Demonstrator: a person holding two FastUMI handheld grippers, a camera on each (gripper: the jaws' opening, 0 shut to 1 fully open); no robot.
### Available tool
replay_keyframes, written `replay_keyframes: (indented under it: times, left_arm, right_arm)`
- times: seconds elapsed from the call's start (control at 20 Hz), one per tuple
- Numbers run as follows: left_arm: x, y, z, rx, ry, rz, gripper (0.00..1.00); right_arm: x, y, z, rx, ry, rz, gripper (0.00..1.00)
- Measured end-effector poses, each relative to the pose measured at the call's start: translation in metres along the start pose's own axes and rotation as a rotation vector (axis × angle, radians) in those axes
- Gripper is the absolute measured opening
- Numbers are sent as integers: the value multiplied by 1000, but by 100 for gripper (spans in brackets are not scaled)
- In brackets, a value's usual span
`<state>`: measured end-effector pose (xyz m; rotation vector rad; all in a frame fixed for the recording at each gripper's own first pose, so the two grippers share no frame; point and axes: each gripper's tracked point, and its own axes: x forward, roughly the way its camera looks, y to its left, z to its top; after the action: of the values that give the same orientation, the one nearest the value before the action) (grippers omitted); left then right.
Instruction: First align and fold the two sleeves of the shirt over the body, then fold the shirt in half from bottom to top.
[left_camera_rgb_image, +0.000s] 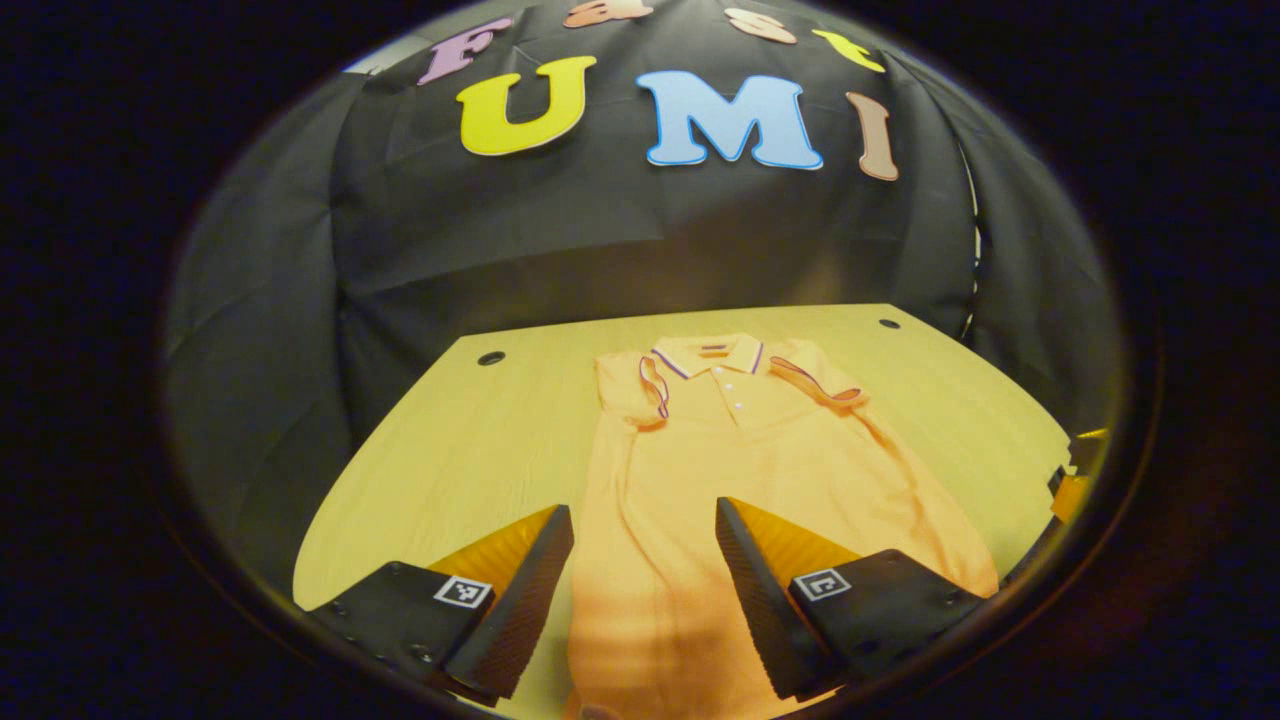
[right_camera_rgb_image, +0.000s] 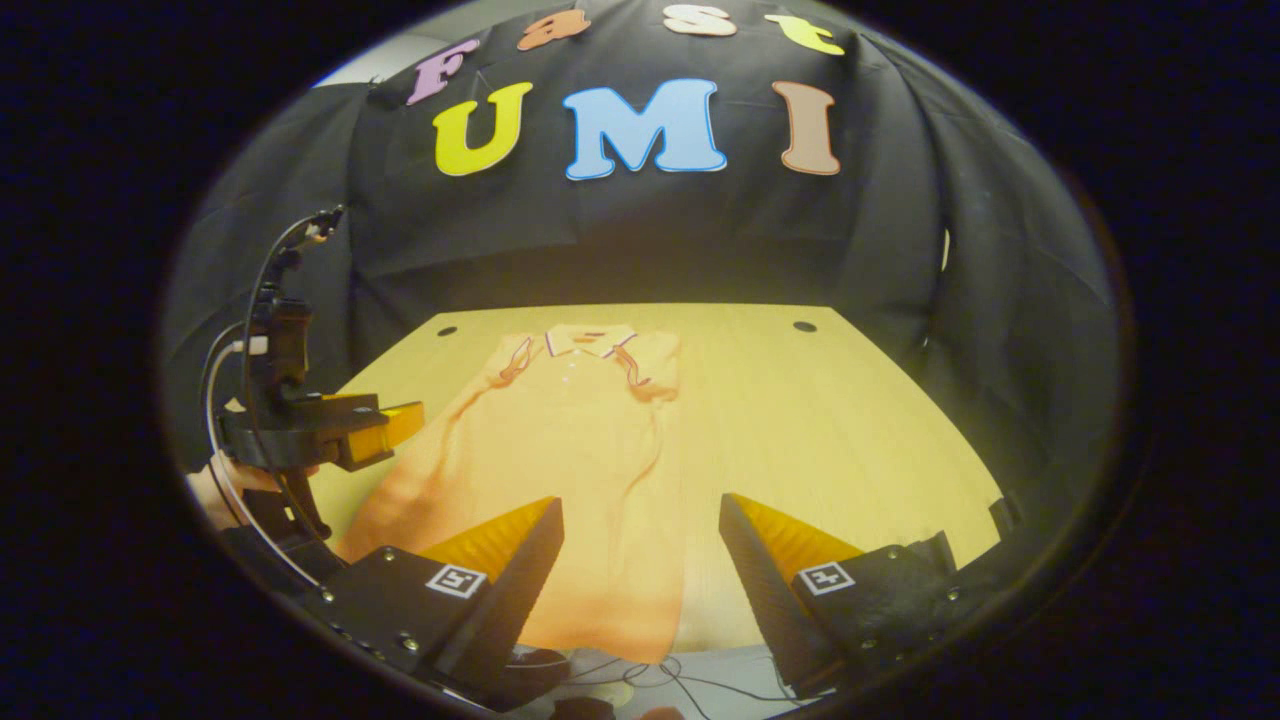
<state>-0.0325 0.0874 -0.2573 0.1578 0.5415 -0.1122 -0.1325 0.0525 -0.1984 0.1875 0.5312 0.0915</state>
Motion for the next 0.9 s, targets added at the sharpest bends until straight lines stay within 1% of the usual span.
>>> replay_keyframes:
  times: [0.1,0.2,0.3,0.4,0.45,0.5,0.6,0.65,0.7,0.9]
  left_arm:
    - [-20,2,-18,-4,12,-17,94]
    - [-38,3,-37,-13,23,-40,96]
    - [-50,12,-58,-8,54,-35,94]
    - [-60,17,-76,-23,82,-46,96]
    - [-64,20,-88,-31,104,-49,94]
    - [-67,23,-97,-36,116,-49,96]
    - [-71,31,-114,-45,146,-53,96]
    - [-72,33,-121,-48,160,-54,94]
    - [-74,33,-128,-47,171,-56,96]
    - [-83,41,-157,-23,211,-49,94]
  right_arm:
    - [1,-2,-15,15,28,-10,97]
    - [1,-3,-30,31,60,-23,97]
    - [1,-3,-47,35,99,-36,96]
    - [3,-1,-62,38,135,-46,98]
    - [5,-1,-71,41,159,-52,98]
    - [7,0,-78,45,174,-55,97]
    - [10,3,-88,44,199,-62,98]
    - [11,4,-93,43,212,-65,98]
    - [9,8,-96,44,228,-66,98]
    - [20,7,-112,54,270,-73,98]
